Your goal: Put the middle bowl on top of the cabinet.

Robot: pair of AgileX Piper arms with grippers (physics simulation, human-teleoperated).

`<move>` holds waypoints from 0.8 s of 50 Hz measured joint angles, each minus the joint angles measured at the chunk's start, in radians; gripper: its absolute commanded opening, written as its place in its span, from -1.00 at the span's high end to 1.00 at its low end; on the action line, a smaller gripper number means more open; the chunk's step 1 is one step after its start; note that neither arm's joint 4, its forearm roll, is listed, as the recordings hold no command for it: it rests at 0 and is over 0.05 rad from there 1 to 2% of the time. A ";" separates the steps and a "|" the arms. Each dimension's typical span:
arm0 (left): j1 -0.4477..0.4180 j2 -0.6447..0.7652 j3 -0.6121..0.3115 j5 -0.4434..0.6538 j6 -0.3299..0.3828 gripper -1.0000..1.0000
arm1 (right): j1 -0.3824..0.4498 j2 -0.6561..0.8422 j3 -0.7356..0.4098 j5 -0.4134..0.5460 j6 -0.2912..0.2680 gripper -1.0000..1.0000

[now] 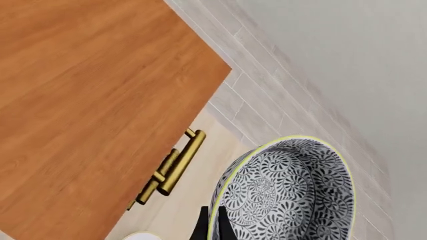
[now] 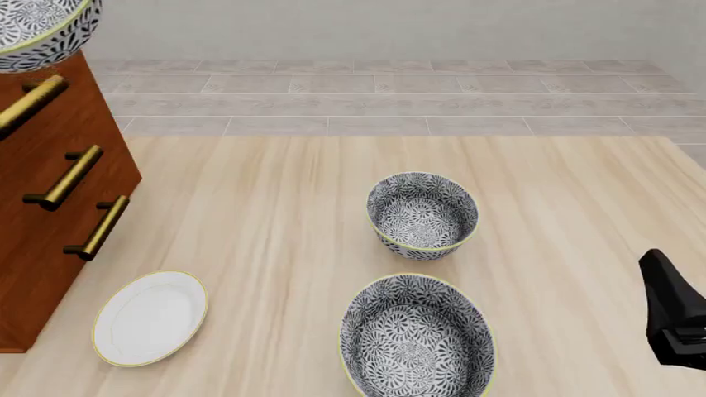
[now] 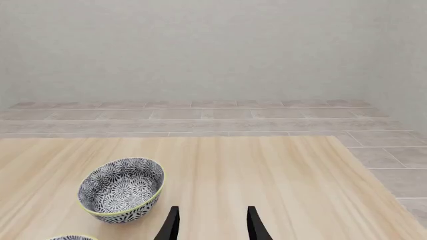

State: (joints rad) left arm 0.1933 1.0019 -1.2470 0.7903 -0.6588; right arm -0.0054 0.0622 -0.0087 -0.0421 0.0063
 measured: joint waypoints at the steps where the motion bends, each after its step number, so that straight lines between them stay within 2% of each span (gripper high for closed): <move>1: 0.005 0.003 -0.002 -0.001 -0.001 1.00 | 0.000 0.000 0.000 0.000 0.000 -1.00; 23: 0.112 0.051 -0.047 -0.012 -0.016 1.00 | 0.000 0.001 0.005 0.000 0.004 -1.00; 40: 0.160 0.081 -0.085 -0.005 -0.034 1.00 | 0.001 0.008 0.005 -0.006 0.006 -1.00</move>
State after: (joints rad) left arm 0.3535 1.0824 -1.3316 0.7857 -0.6924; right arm -0.0049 0.0697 -0.0033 -0.0477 0.0119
